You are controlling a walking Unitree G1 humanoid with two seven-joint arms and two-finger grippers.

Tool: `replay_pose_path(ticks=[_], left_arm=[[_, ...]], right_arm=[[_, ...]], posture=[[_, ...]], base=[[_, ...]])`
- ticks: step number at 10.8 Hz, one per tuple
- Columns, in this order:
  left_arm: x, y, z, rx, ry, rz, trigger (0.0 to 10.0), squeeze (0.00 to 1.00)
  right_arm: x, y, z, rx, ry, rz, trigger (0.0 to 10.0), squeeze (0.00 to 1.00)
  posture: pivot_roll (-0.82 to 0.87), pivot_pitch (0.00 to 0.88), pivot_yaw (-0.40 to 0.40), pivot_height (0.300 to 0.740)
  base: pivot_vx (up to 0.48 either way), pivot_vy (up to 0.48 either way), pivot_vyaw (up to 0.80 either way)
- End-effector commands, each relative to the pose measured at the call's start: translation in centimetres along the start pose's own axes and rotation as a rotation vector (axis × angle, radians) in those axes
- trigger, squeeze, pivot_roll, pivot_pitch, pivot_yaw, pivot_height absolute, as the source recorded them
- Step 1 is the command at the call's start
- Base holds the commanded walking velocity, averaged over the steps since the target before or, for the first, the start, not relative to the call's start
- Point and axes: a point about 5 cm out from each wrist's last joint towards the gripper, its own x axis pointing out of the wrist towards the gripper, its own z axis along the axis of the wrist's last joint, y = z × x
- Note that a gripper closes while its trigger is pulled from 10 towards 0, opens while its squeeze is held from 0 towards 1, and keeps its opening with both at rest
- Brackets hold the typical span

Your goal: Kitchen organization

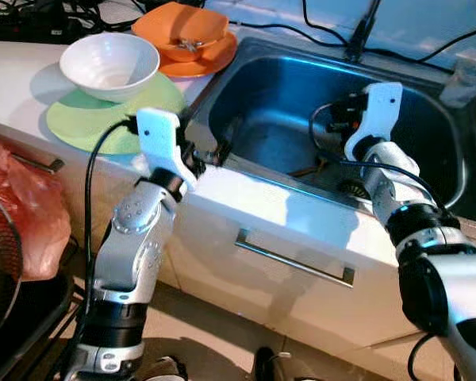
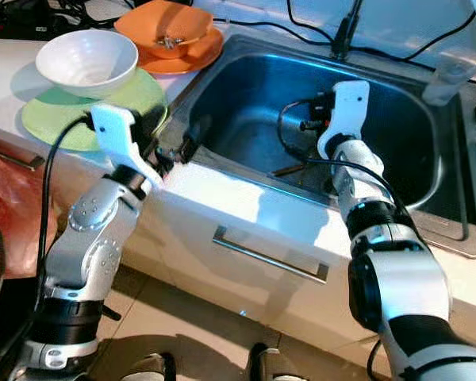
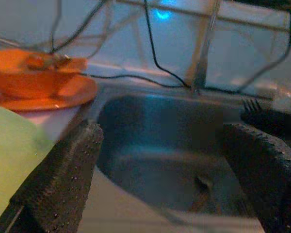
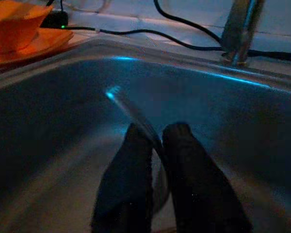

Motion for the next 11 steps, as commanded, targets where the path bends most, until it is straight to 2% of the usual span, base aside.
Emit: replay_pose_path(ticks=[1,9,10,11], left_arm=[[-0.1,-0.7,0.1,0.015,0.012,-0.046,10.0,0.0],[-0.1,-1.2,-0.5,0.022,0.066,-0.127,10.0,0.0],[0.0,-1.2,-0.5,0.024,0.066,-0.127,10.0,0.0],[0.2,-0.9,-0.2,0.029,0.052,-0.114,10.0,0.0]], right_arm=[[0.2,0.2,0.6,-0.016,-0.019,0.013,10.0,1.0],[0.1,0.2,0.3,-0.015,-0.013,0.034,10.0,1.0],[0.2,0.2,0.5,-0.015,-0.018,0.037,10.0,1.0],[0.7,0.7,1.6,0.002,-0.04,0.054,10.0,1.0]], posture=[[0.05,0.19,-0.027,0.74],[0.04,0.167,-0.018,0.74],[0.04,0.163,-0.018,0.74],[0.04,0.156,-0.018,0.74]], base=[[0.0,0.0,0.0],[0.0,0.0,0.0],[0.0,0.0,0.0],[0.0,0.0,0.0]])
